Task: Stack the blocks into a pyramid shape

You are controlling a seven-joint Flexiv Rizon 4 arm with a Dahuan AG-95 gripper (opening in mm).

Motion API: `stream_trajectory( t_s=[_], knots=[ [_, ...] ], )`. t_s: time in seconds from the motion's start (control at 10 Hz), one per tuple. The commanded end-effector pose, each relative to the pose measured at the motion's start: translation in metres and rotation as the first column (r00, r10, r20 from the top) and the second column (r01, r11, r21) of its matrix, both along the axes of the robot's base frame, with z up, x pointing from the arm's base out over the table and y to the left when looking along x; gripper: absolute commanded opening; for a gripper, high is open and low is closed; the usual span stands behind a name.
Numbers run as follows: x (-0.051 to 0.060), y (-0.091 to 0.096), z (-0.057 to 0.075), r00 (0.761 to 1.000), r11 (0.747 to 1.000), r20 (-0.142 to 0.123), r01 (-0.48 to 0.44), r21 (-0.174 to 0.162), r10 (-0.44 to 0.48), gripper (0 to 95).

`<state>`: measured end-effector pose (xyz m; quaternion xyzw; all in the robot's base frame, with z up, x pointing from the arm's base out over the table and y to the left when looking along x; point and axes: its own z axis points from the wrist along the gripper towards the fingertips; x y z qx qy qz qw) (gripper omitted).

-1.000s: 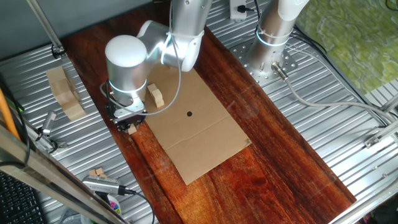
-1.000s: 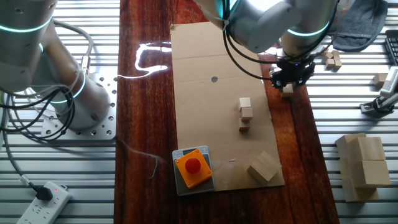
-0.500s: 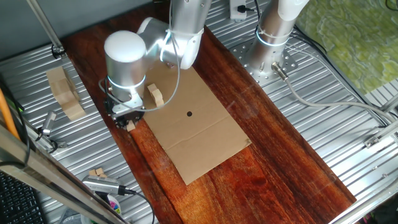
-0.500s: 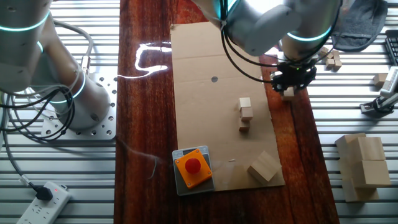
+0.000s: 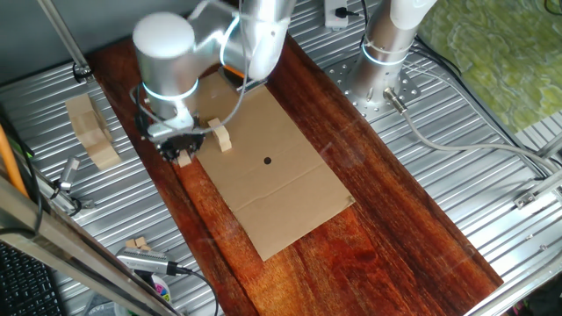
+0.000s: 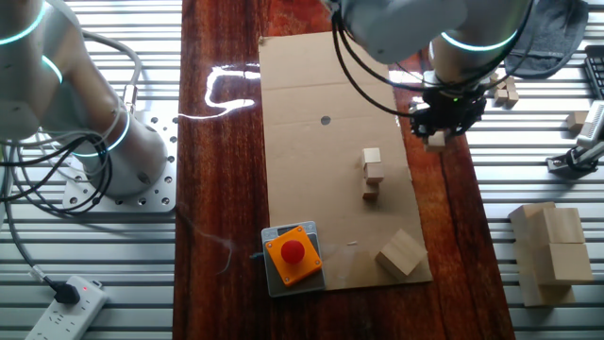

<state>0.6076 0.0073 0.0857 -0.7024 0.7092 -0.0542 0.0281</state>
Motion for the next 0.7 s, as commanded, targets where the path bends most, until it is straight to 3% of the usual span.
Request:
stream_trajectory(
  t_s=[0.1,0.4,0.7],
  knots=[
    [-0.009,-0.007,0.008,1.0,1.0,-0.003,-0.007,0.001,0.007,0.0],
    [-0.044,-0.024,0.019,1.0,1.0,-0.006,0.001,0.006,-0.001,0.0],
    [-0.073,-0.028,0.026,1.0,1.0,-0.011,-0.011,0.002,0.011,0.0]
  ],
)
